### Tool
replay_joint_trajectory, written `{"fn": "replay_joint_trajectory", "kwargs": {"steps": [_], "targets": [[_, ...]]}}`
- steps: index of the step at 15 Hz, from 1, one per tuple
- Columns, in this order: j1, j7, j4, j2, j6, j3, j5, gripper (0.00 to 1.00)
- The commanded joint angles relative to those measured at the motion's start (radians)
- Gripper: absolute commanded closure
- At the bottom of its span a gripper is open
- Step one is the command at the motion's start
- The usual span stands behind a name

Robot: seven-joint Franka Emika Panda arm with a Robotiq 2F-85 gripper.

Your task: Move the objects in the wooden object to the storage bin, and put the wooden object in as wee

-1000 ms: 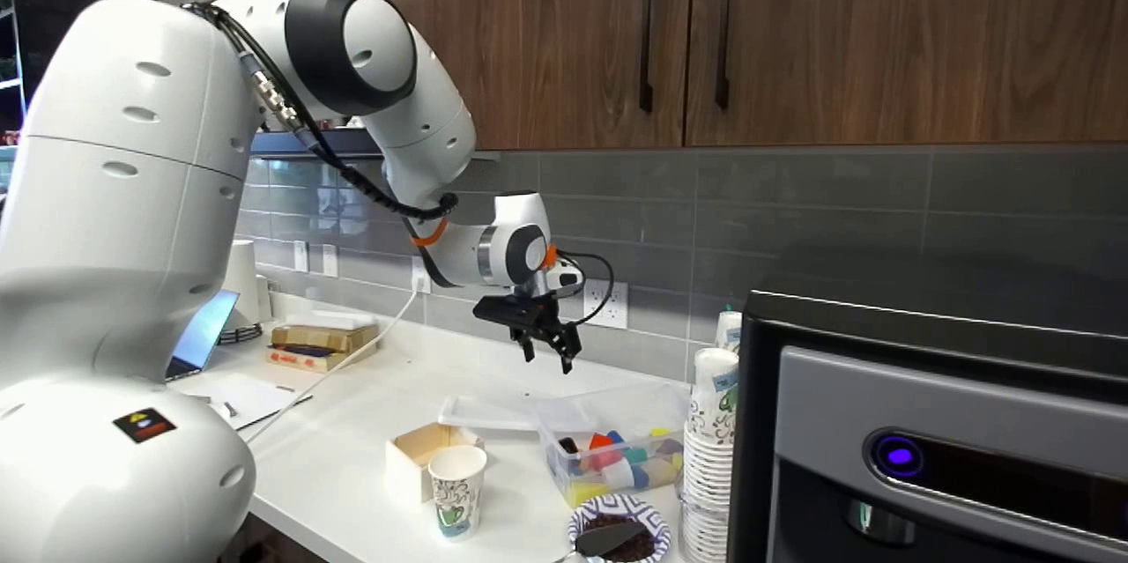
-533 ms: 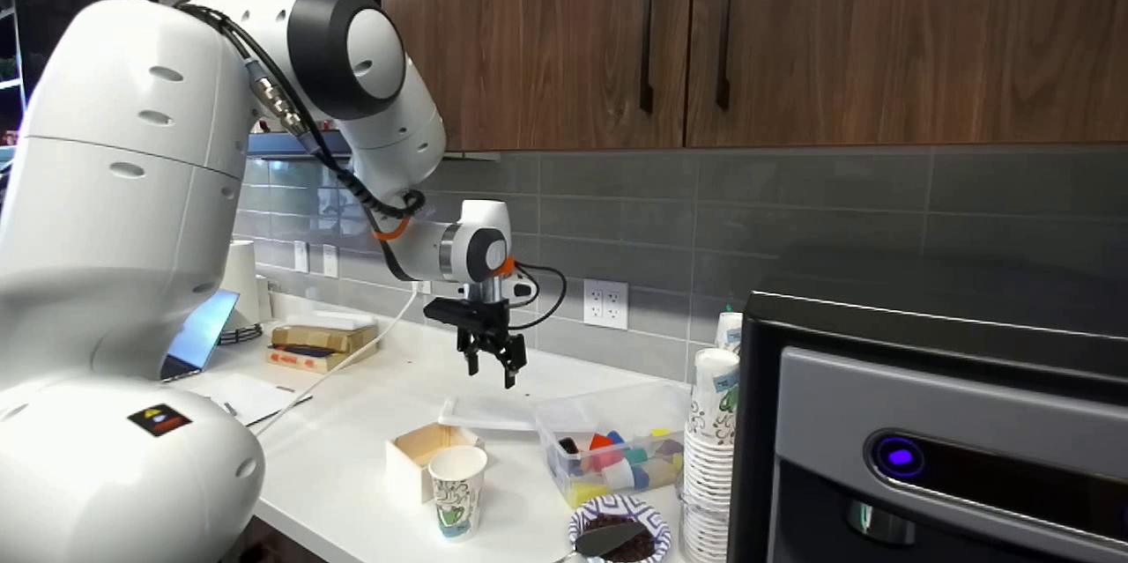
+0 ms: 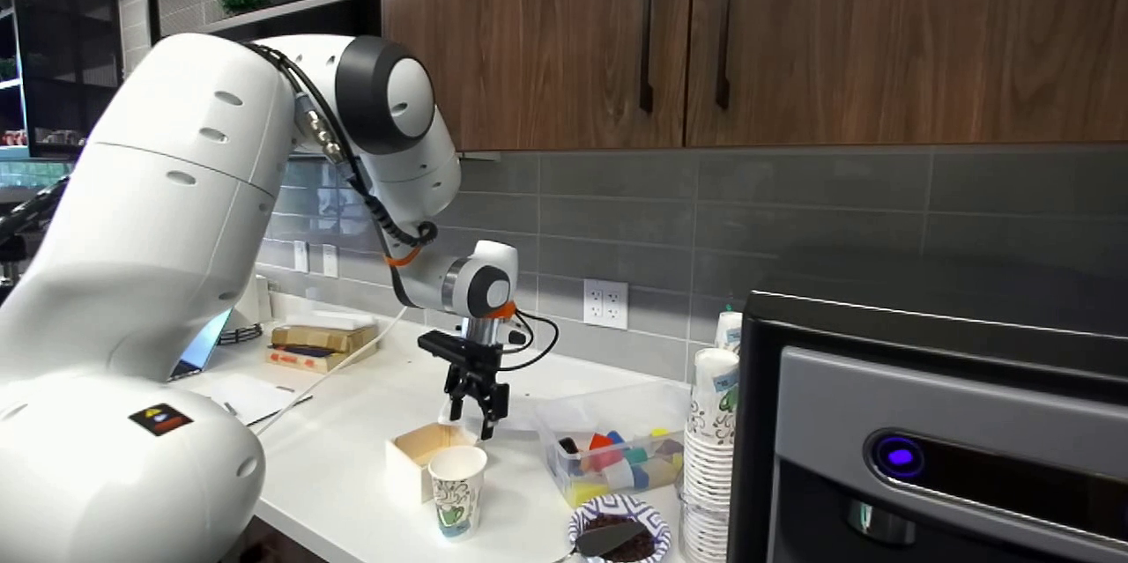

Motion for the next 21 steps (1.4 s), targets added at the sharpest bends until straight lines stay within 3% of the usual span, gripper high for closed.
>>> {"fn": "replay_joint_trajectory", "kwargs": {"steps": [1,7,8,9,18,21], "targets": [[-0.007,-0.022,0.079,0.075,-0.077,0.005,0.075,0.0],[-0.009,-0.055,0.146,0.174,-0.074,-0.002,0.096,0.0],[-0.007,-0.061,0.156,0.186,-0.076,-0.003,0.091,0.18],[-0.004,-0.062,0.164,0.197,-0.079,-0.006,0.085,0.27],[0.011,-0.076,0.172,0.204,-0.09,-0.002,0.077,0.98],[0.02,-0.079,0.145,0.161,-0.125,0.001,0.071,1.0]]}}
